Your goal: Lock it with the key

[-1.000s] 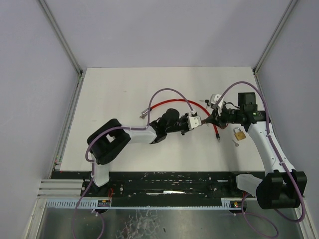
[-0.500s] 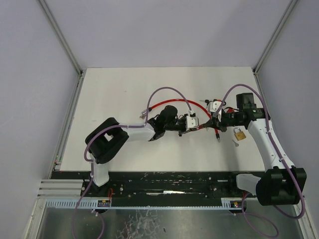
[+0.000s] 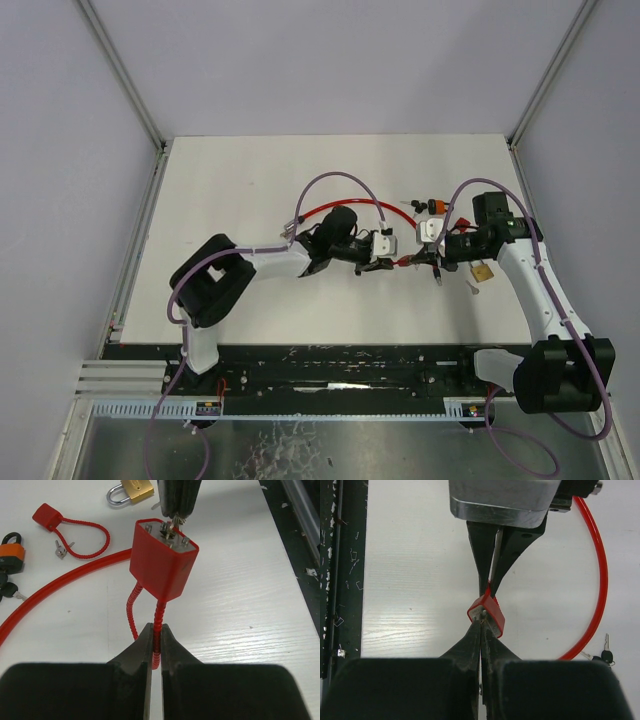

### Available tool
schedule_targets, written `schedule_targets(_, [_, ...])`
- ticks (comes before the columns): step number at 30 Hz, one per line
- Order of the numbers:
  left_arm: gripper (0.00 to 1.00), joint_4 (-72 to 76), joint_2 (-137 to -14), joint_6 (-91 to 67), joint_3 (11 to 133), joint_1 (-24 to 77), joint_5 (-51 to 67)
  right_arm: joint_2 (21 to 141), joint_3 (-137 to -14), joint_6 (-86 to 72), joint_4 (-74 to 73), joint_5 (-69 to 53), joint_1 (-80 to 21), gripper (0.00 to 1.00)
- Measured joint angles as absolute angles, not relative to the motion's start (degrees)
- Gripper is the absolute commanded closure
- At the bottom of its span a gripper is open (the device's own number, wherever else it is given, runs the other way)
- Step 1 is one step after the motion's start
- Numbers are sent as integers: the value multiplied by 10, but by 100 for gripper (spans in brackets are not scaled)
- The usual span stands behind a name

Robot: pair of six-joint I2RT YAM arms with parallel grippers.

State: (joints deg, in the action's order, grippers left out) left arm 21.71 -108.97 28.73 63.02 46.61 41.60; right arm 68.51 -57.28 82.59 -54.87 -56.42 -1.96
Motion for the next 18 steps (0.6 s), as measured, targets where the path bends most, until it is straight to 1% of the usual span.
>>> schedule_targets(10, [100, 142, -1090, 309, 667, 460, 450, 672, -573, 846, -560, -560, -16, 100])
schedule_targets(18, [100, 130, -1090, 312, 670, 459, 462, 672, -573, 855, -563, -563, -15, 100])
